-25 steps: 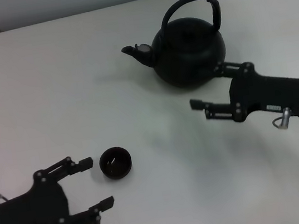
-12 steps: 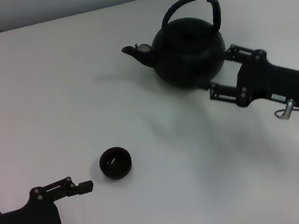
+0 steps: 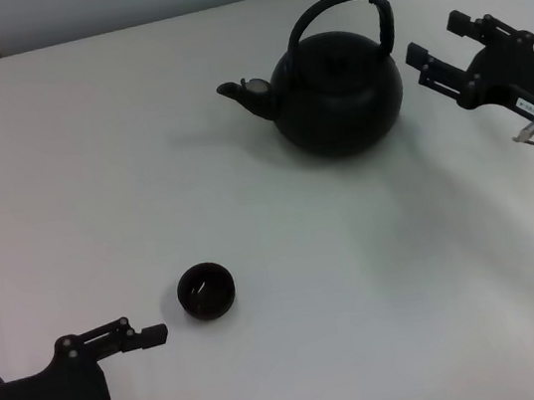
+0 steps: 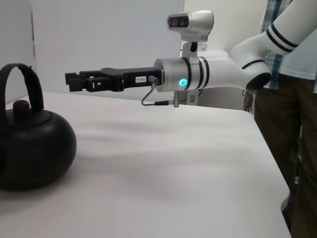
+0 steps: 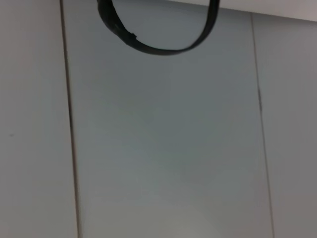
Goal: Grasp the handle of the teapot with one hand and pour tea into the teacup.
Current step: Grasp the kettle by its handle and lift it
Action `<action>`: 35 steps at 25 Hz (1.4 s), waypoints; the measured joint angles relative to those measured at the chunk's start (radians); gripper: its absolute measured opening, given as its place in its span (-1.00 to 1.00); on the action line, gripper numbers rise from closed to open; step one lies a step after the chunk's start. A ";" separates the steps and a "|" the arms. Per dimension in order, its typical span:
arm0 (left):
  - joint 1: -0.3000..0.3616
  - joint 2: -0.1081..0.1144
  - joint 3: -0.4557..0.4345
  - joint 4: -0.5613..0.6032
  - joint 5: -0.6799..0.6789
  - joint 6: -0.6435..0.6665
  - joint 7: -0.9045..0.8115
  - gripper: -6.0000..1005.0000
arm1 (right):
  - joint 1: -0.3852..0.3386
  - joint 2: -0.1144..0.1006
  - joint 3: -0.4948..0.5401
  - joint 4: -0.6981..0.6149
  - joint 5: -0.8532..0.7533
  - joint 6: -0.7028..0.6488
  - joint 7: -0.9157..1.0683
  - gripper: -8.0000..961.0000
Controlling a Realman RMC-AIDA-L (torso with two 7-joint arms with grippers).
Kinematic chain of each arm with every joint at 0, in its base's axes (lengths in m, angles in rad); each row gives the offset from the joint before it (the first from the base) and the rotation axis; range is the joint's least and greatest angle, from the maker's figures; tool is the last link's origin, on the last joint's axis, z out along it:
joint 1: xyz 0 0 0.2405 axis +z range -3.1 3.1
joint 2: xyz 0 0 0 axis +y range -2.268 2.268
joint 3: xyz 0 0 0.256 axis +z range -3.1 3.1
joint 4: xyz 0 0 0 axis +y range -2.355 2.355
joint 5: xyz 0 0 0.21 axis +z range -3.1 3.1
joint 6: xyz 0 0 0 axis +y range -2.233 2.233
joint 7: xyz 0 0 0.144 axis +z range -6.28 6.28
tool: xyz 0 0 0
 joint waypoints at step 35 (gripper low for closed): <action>-0.010 -0.005 0.000 -0.002 0.000 -0.009 -0.003 0.60 | 0.147 -0.001 0.007 0.137 0.199 0.198 -0.123 0.54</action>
